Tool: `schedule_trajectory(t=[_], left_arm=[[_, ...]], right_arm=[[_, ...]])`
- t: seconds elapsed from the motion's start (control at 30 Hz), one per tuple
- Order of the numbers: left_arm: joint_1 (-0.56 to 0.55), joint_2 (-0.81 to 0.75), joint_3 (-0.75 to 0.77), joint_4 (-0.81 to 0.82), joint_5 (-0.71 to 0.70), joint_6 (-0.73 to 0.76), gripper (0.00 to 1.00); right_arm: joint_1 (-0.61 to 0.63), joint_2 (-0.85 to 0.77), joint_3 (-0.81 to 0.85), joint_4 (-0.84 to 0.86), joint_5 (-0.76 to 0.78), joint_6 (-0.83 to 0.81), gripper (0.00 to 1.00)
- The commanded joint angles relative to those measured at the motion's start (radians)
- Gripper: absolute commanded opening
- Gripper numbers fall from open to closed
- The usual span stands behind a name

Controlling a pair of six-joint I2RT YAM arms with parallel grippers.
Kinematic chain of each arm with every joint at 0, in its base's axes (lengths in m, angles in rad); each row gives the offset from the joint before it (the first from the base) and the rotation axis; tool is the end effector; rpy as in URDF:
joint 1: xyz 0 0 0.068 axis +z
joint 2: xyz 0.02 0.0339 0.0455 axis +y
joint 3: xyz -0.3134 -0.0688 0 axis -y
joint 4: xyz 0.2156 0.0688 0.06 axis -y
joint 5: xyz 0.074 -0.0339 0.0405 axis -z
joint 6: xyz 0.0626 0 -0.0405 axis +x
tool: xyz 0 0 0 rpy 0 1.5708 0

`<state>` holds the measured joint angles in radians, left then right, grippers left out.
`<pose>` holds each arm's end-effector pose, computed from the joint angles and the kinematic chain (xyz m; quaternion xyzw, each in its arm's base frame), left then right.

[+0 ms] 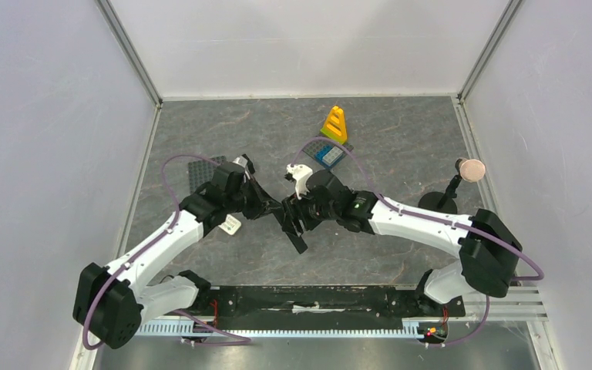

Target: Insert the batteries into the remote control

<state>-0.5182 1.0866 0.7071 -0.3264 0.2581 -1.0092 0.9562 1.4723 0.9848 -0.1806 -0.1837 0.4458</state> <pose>0.1649 -0.1124 0.2795 -0.1665 0.8865 -0.3718 0.2194 0.1718 0.2633 0.2934 -0.2649 0.8569 0.3432 0.2787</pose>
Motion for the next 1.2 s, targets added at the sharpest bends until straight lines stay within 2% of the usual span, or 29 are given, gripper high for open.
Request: schedule_trajectory(t=[0.0, 0.1, 0.23, 0.63, 0.93, 1.1, 1.17], left_arm=[[-0.003, 0.003, 0.088, -0.227, -0.145, -0.066, 0.02], [-0.002, -0.002, 0.099, -0.242, -0.161, -0.089, 0.02], [-0.002, -0.004, 0.12, -0.295, -0.188, -0.096, 0.02], [-0.002, -0.031, 0.119, -0.327, -0.209, -0.132, 0.02], [-0.003, -0.035, 0.12, -0.329, -0.205, -0.14, 0.02], [-0.002, -0.042, 0.113, -0.328, -0.213, -0.136, 0.02], [-0.002, -0.046, 0.105, -0.322, -0.211, -0.138, 0.02]], right_arm=[[0.089, -0.056, 0.005, 0.045, 0.203, -0.114, 0.7], [0.229, -0.054, -0.008, 0.032, 0.466, -0.175, 0.79], [0.304, -0.023, -0.027, 0.012, 0.669, -0.168, 0.78], [0.417, 0.036, -0.131, 0.167, 0.744, -0.199, 0.6], [0.46, 0.134, -0.129, 0.238, 0.86, -0.188, 0.55], [0.458, 0.138, -0.14, 0.366, 0.906, -0.229, 0.39], [0.459, 0.144, -0.121, 0.378, 0.908, -0.237, 0.29]])
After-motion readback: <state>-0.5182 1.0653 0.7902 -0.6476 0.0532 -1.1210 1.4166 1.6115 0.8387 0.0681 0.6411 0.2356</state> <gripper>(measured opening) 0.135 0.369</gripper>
